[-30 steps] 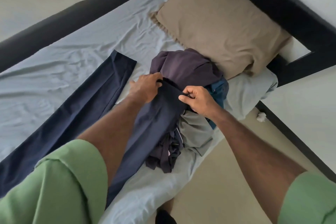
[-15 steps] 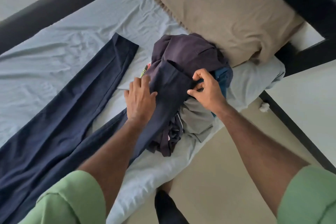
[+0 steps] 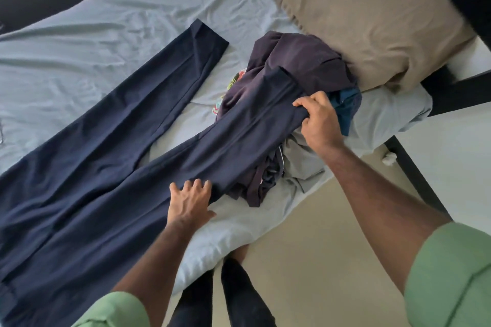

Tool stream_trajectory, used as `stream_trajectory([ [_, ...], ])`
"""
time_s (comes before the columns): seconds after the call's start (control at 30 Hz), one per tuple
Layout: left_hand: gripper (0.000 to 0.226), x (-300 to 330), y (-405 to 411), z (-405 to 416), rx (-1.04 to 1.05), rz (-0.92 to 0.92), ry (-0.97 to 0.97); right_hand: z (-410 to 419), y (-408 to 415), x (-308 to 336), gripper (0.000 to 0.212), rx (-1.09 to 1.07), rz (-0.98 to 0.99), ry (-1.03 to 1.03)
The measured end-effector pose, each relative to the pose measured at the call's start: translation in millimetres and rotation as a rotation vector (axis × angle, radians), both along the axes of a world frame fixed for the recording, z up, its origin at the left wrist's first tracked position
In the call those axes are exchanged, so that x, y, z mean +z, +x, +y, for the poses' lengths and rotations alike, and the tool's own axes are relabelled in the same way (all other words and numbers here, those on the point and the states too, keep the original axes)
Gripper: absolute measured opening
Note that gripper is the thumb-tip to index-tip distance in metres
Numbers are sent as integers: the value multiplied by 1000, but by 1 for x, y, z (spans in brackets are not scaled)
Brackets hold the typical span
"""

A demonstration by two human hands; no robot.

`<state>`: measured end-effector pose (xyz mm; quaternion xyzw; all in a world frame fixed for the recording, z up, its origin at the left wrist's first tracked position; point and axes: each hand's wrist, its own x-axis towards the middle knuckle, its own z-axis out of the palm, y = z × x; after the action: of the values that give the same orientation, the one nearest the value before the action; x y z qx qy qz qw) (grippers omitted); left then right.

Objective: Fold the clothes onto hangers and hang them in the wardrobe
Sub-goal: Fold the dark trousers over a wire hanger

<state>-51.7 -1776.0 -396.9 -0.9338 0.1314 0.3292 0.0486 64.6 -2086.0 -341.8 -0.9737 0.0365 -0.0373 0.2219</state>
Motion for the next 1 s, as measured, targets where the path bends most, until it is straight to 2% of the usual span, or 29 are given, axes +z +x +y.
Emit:
stream_trajectory([
  [0.07, 67, -3, -4, 7, 46, 3, 17, 5, 2, 0, 48, -14, -8, -28],
  [0.2, 35, -11, -6, 24, 77, -57, 15, 12, 5, 1, 42, -33, 5, -58],
  [0.33, 23, -11, -11, 41, 96, -39, -42, 18, 2, 5, 43, -85, 42, -45],
  [0.5, 11, 5, -4, 76, 350, -50, -323, 16, 4, 30, 41, -44, 21, 3],
  [0.6, 19, 22, 15, 108, 566, -26, -510, 11, 20, 45, 27, -27, 59, -1],
  [0.67, 12, 33, 31, 131, 638, -48, -611, 19, 39, 54, 18, -14, 95, 15],
  [0.8, 11, 42, 70, 174, 837, -37, -760, 55, 95, 70, 26, -41, 198, 187],
  [0.87, 18, 46, 91, 190, 882, -32, -820, 79, 128, 71, 18, -12, 174, 213],
  [1.0, 31, 47, 143, 217, 890, -68, -834, 125, 204, 55, 17, 51, 79, 292],
])
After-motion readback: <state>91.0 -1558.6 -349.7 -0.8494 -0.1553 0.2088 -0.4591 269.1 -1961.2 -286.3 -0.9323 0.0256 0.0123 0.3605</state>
